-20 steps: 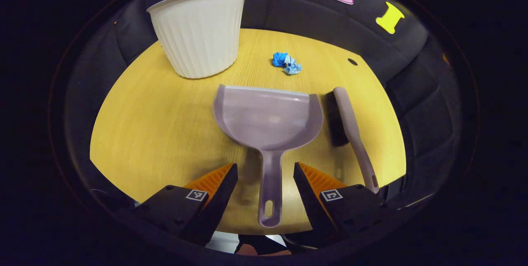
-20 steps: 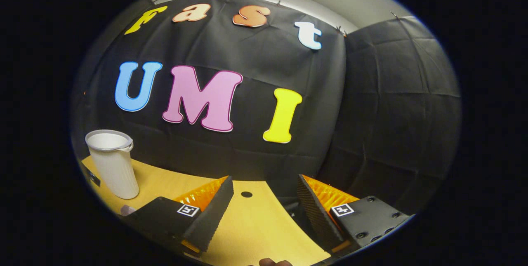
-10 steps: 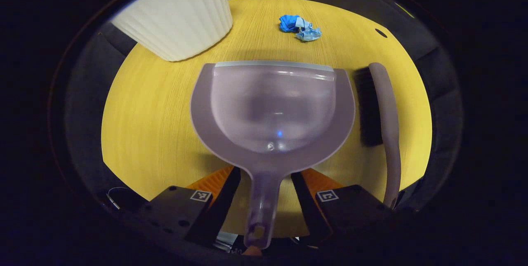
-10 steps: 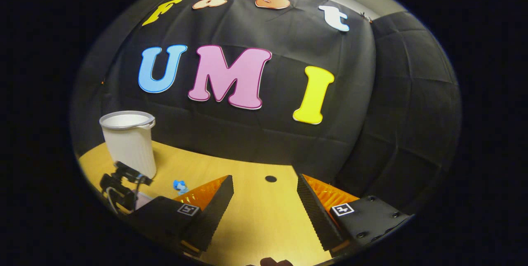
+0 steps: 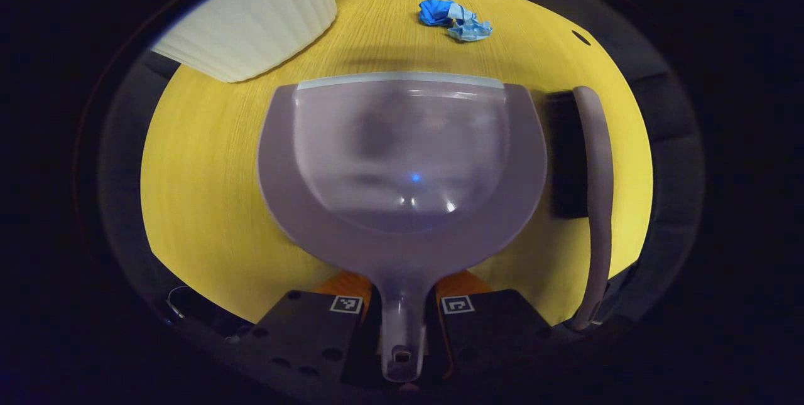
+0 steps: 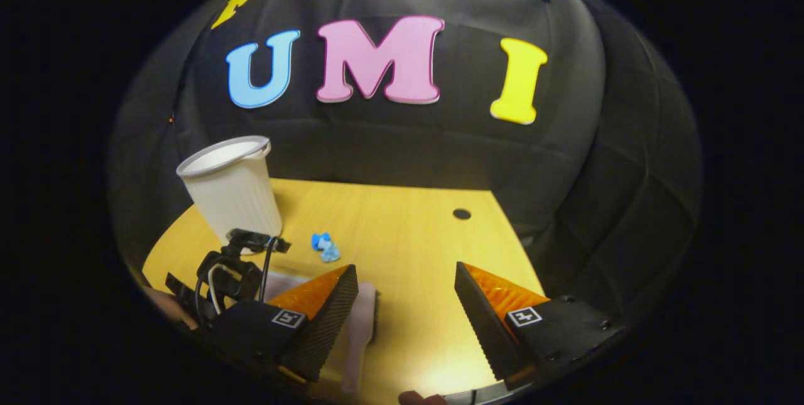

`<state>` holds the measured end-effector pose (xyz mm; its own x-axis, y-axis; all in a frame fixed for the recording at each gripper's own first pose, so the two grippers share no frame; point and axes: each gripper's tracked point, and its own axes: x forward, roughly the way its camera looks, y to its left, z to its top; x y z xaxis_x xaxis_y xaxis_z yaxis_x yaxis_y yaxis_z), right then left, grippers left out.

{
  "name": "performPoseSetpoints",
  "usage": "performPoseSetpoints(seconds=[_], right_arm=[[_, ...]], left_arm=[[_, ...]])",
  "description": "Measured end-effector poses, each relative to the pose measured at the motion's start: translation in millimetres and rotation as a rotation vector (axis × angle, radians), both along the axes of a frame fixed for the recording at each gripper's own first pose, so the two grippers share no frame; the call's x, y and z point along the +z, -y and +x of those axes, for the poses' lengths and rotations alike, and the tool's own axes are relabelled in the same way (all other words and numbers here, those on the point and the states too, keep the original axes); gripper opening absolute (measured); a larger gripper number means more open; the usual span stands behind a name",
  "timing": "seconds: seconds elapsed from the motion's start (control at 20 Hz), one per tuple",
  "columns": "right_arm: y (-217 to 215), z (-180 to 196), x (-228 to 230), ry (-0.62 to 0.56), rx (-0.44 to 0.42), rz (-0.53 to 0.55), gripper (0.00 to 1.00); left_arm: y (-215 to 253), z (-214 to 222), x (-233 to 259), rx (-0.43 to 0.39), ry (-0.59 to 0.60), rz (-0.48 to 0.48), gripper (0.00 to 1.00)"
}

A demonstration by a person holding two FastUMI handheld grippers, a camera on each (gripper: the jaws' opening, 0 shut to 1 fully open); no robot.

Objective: Pick up the small broom and dustpan from the desktop, sweep the trash into the dustpan with the broom, and then empty the trash into the garbage bin.

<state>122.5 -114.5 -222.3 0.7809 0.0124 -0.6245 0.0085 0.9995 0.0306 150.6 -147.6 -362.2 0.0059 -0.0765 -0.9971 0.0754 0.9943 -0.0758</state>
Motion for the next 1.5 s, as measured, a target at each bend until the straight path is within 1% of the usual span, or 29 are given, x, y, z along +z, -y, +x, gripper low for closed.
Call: performPoseSetpoints(seconds=[0.05,0.1,0.2,0.25,0.3,0.35,0.4,0.45,0.5,0.55,0.6,0.65,0.7,0.75,0.8,0.85,0.9,0.95,1.1,1.15,1.2,1.25,1.3,1.35,1.4,1.45,1.5], right_arm=[[-8.3,-7.1,-14.4,-0.079,0.006,0.025,1.00],[-15.4,-15.8,-31.6,-0.159,0.020,0.034,1.00],[-26.2,-41.2,-67.6,-0.366,0.043,0.037,1.00],[-32.5,-50.0,-83.6,-0.452,0.056,0.044,0.95],[-38.1,-58.0,-98.5,-0.534,0.057,0.060,1.00],[-37.8,-64.8,-113.5,-0.622,0.055,0.081,1.00],[-33.4,-70.3,-122.5,-0.707,0.038,0.077,0.96],[-27.1,-68.8,-132.7,-0.752,0.043,0.049,0.96],[-30.4,-76.3,-146.1,-0.784,0.050,-0.001,1.00],[-29.1,-73.9,-157.1,-0.812,0.070,-0.019,1.00],[-29.8,-75.1,-168.7,-0.857,0.063,-0.024,1.00],[-32.9,-75.0,-172.9,-0.894,0.032,0.001,1.00],[-35.7,-72.5,-176.1,-0.915,0.008,0.032,0.94],[-35.1,-68.5,-179.8,-0.930,-0.007,0.040,0.90],[-33.2,-65.5,-181.9,-0.935,-0.013,0.035,0.78],[-31.4,-65.2,-183.8,-0.953,-0.014,0.024,0.82],[-31.6,-67.3,-186.8,-0.970,-0.011,0.016,0.43],[-31.8,-68.2,-187.4,-0.979,-0.002,0.008,0.40],[-32.3,-67.8,-193.3,-0.993,0.010,0.002,0.40],[-35.6,-67.7,-191.9,-1.016,0.022,0.017,0.52],[-36.1,-65.3,-189.8,-1.013,0.025,0.026,0.35],[-37.5,-61.8,-188.9,-1.019,0.028,0.046,0.35],[-37.8,-66.4,-193.5,-1.036,0.033,0.065,0.24],[-39.1,-63.6,-192.5,-1.042,0.033,0.084,0.30],[-40.3,-59.8,-191.5,-1.044,0.046,0.096,0.21],[-38.1,-52.8,-189.3,-1.044,0.074,0.083,0.27],[-31.9,-41.2,-189.3,-1.027,0.109,0.045,0.27]], left_arm=[[-1.8,-1.2,0.4,-0.011,0.002,-0.019,0.29],[-5.7,-1.7,0.9,-0.022,0.006,-0.033,0.29],[-14.3,-3.8,1.1,-0.033,0.030,-0.058,0.29],[-19.4,-5.6,1.8,-0.031,0.041,-0.070,0.29],[-22.7,-6.5,0.8,-0.027,0.047,-0.085,0.29],[-26.9,-8.6,-0.5,-0.018,0.053,-0.100,0.30],[-28.8,-11.4,-1.0,-0.012,0.050,-0.123,0.29],[-30.9,-13.4,-0.5,-0.006,0.054,-0.144,0.29],[-32.7,-13.5,-0.9,-0.006,0.056,-0.156,0.30],[-33.7,-14.3,-1.3,-0.010,0.059,-0.165,0.29],[-33.1,-13.4,-1.4,-0.016,0.062,-0.173,0.29],[-33.8,-13.4,-2.0,-0.018,0.063,-0.179,0.29],[-33.6,-12.9,-1.9,-0.020,0.065,-0.186,0.29],[-33.6,-12.2,-1.7,-0.020,0.068,-0.194,0.30],[-33.3,-11.2,-1.7,-0.017,0.068,-0.203,0.29],[-34.1,-11.9,-1.2,-0.016,0.069,-0.211,0.29],[-34.4,-11.7,-1.0,-0.016,0.068,-0.217,0.29],[-34.7,-11.9,-0.9,-0.018,0.068,-0.221,0.29],[-35.3,-10.0,-0.1,-0.024,0.070,-0.225,0.29],[-35.0,-9.3,-0.4,-0.026,0.070,-0.225,0.29],[-35.0,-9.2,0.0,-0.026,0.068,-0.225,0.29],[-35.1,-9.1,0.1,-0.029,0.068,-0.225,0.29],[-35.1,-8.4,-0.2,-0.032,0.067,-0.225,0.29],[-35.4,-7.8,-0.7,-0.040,0.065,-0.224,0.29],[-37.6,-6.2,-0.4,-0.058,0.063,-0.218,0.29],[-41.5,-3.5,-1.4,-0.084,0.064,-0.210,0.29],[-46.5,-0.6,-1.3,-0.118,0.061,-0.202,0.29]])
